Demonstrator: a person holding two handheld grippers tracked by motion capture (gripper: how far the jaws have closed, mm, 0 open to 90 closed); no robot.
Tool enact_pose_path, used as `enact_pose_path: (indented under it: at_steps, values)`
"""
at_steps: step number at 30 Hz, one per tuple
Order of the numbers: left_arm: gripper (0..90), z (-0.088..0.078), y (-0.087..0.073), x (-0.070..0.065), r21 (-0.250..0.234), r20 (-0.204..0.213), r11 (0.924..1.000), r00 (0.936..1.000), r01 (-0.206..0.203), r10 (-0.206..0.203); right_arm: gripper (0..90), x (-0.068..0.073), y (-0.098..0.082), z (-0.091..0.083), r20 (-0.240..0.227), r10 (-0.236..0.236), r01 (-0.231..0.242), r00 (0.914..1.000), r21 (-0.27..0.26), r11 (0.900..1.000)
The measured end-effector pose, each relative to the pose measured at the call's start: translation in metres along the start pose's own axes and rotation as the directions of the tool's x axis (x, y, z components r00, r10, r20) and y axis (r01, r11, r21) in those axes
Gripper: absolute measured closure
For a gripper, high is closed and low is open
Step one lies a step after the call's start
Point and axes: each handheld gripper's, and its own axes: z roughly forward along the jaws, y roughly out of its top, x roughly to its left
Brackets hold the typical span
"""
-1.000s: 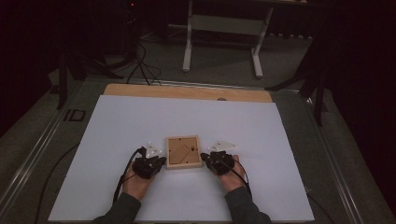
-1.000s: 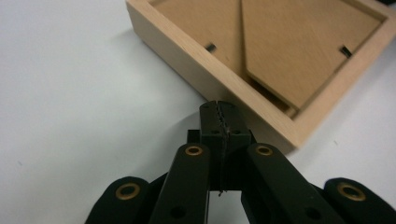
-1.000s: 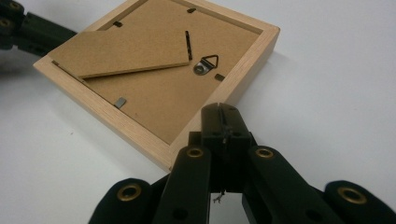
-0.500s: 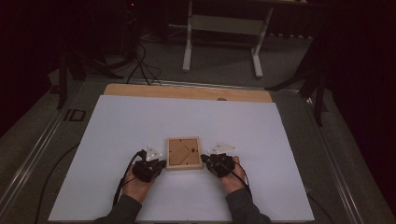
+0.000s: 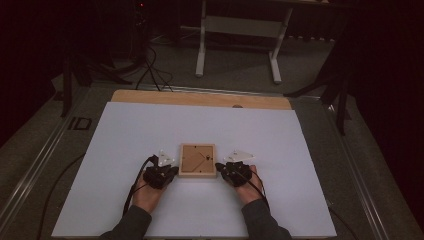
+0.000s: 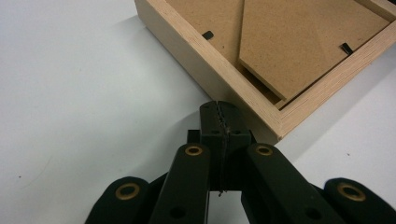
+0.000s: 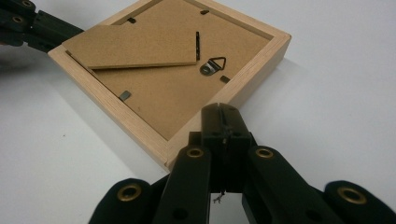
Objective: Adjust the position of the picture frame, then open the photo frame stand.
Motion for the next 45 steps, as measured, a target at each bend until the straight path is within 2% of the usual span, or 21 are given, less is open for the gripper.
enact_pose_path:
  at_steps: [6, 18, 28, 39, 42, 43, 45]
  values:
    - [89.9, 0.001, 0.001, 0.002, -0.001, -0.001, 1.0000, 1.0000, 0.009, -0.009, 89.9, -0.002, 0.001, 0.002, 0.001, -0.001, 0.001, 1.0000, -0.005, 1.000]
    - [90.0, 0.006, 0.005, 0.007, -0.009, 0.004, 0.9990, 0.9991, 0.043, -0.043, 89.9, -0.007, 0.004, 0.007, 0.003, 0.026, -0.026, 0.9997, -0.018, 1.000]
    - [90.0, 0.007, 0.005, 0.007, -0.015, 0.006, 0.9985, 0.9986, 0.052, -0.052, 89.8, -0.009, 0.003, 0.008, 0.005, 0.038, -0.038, 0.9993, -0.022, 0.999]
    - [89.2, 0.008, 0.005, 0.008, -0.021, 0.011, 0.9984, 0.9986, 0.053, -0.052, 89.8, -0.009, 0.003, 0.008, 0.011, 0.031, -0.030, 0.9995, -0.025, 0.999]
    - [82.5, 0.007, 0.004, 0.009, -0.027, 0.001, 0.9979, 0.9983, 0.059, -0.059, 89.7, -0.009, 0.003, 0.007, 0.008, 0.031, -0.030, 0.9995, -0.028, 0.999]
    - [81.6, 0.005, 0.004, 0.010, -0.033, 0.004, 0.9979, 0.9984, 0.056, -0.056, 89.7, -0.007, 0.005, 0.005, 0.025, 0.016, -0.015, 0.9996, -0.048, 0.999]
    - [79.9, 0.004, 0.005, 0.011, -0.039, -0.001, 0.9978, 0.9986, 0.053, -0.053, 89.7, -0.004, 0.006, 0.002, 0.030, 0.005, -0.003, 0.9995, -0.065, 0.998]
